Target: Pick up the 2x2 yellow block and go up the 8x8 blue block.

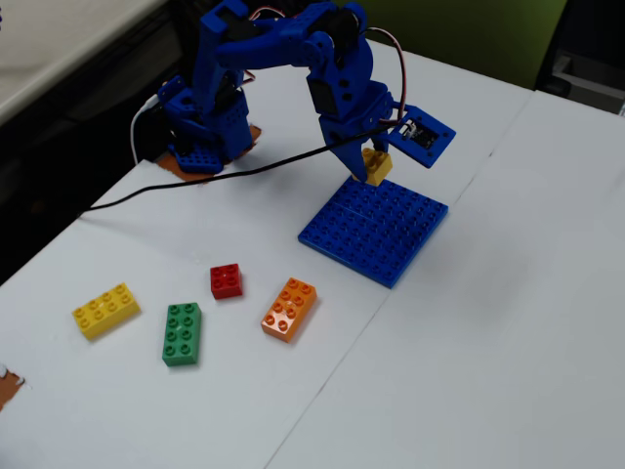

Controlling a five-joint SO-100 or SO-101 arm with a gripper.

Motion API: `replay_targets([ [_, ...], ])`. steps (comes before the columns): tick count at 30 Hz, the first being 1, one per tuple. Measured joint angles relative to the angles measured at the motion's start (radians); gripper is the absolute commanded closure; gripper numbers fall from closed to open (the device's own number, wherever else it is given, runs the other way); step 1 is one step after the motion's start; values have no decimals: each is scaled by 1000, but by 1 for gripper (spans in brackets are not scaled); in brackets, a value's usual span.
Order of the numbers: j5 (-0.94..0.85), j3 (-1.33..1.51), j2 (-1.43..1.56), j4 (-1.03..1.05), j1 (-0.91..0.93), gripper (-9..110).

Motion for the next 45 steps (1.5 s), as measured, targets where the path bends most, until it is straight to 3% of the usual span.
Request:
replay_targets([
  [45, 23, 0, -40, 6, 26, 102],
])
